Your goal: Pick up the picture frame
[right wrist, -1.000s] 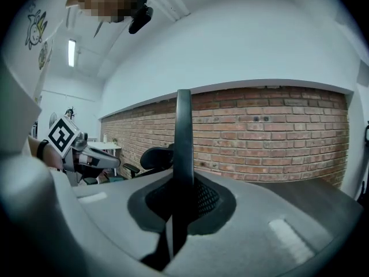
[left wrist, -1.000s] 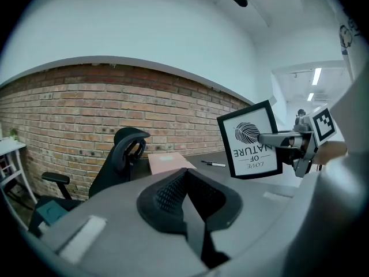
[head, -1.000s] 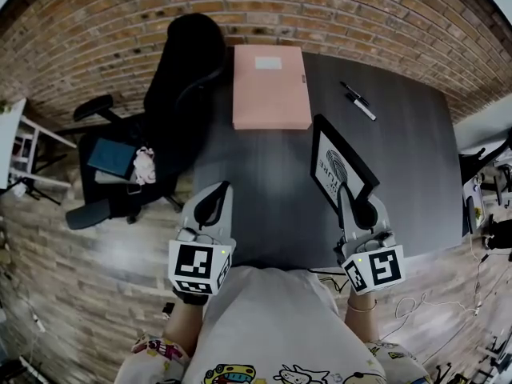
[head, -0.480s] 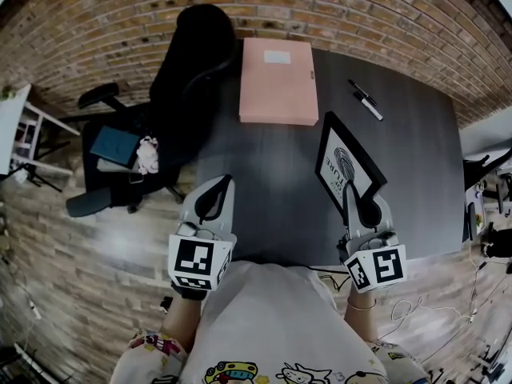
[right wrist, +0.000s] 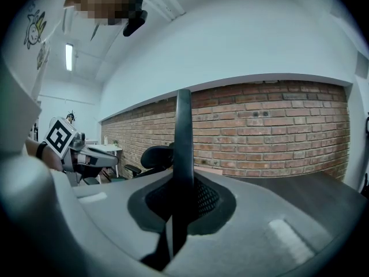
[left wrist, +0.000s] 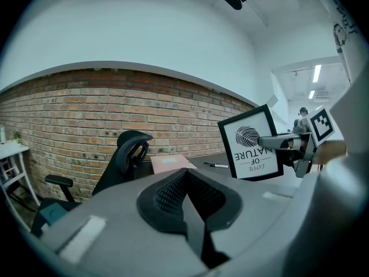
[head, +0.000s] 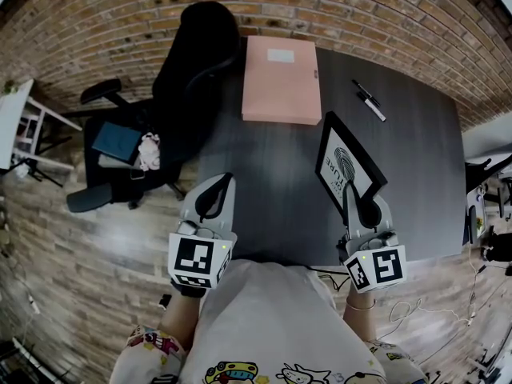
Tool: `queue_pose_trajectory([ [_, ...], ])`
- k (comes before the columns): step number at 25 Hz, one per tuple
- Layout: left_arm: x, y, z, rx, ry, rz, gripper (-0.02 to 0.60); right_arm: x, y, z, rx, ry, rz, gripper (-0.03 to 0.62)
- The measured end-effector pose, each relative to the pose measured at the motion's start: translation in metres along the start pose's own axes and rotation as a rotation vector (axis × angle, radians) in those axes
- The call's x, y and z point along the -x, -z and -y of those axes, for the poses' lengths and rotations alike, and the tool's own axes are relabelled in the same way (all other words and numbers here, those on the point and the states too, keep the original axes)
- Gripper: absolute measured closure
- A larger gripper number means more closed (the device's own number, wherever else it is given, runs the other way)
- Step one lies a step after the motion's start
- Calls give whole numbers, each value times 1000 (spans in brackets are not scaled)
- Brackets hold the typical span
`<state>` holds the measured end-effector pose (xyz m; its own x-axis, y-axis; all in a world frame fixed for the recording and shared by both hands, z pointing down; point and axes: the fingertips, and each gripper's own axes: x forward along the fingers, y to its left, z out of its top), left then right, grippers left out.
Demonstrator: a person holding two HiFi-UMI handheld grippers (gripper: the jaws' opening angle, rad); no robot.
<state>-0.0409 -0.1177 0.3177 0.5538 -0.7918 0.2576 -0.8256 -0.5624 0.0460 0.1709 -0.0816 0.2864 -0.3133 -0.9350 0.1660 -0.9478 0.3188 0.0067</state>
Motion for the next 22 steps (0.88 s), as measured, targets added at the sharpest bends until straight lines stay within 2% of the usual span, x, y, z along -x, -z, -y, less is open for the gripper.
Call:
queue_pose_trajectory([
  [22, 2, 3, -6, 16, -19, -3, 566, -3, 5, -2, -16, -14, -25, 582],
])
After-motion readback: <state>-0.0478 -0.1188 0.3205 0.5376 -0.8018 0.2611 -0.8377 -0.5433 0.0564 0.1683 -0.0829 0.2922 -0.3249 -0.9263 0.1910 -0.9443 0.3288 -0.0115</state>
